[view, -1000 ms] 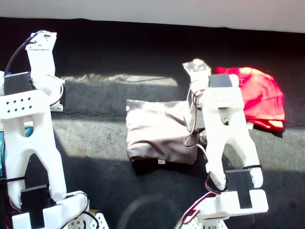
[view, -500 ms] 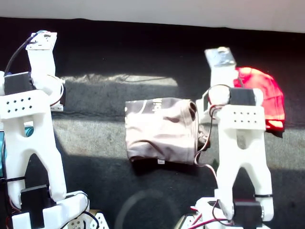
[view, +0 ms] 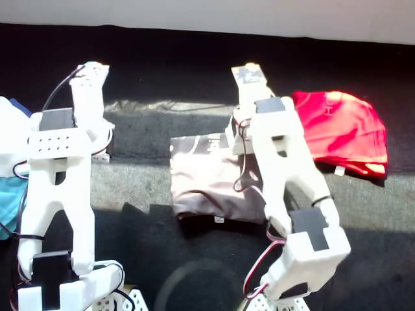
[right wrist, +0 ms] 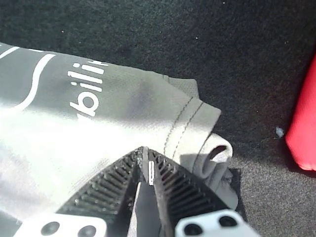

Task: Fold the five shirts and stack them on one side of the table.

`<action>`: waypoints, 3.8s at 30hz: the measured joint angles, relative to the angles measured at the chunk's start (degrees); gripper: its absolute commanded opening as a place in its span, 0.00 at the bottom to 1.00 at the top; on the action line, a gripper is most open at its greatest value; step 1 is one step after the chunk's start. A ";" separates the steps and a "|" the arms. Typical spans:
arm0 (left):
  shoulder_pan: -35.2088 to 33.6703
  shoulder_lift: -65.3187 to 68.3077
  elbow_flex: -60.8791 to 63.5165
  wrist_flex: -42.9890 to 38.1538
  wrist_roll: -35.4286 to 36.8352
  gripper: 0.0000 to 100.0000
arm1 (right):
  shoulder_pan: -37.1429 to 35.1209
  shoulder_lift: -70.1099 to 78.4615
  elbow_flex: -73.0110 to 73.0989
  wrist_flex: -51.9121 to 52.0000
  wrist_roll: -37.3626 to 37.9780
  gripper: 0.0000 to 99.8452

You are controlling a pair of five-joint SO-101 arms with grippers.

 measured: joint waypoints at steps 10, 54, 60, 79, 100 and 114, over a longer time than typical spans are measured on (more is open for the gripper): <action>-1.23 0.00 0.18 -0.18 0.00 0.01 | 6.59 13.54 -17.93 3.16 5.45 0.01; -1.58 0.00 0.18 -0.18 0.00 0.01 | 0.18 -29.10 55.74 -20.84 14.95 0.01; -1.58 0.00 0.18 -0.18 0.00 0.01 | 8.26 -22.95 50.02 -21.01 18.37 0.01; -1.58 0.00 0.18 -0.18 0.00 0.01 | 9.85 -42.64 51.52 -4.92 14.24 0.17; -1.58 0.00 0.18 -0.18 0.00 0.01 | 9.14 -35.16 56.53 -15.12 9.05 0.14; -1.58 0.00 0.18 -0.18 0.00 0.01 | 13.10 -32.79 53.19 -17.58 8.97 0.01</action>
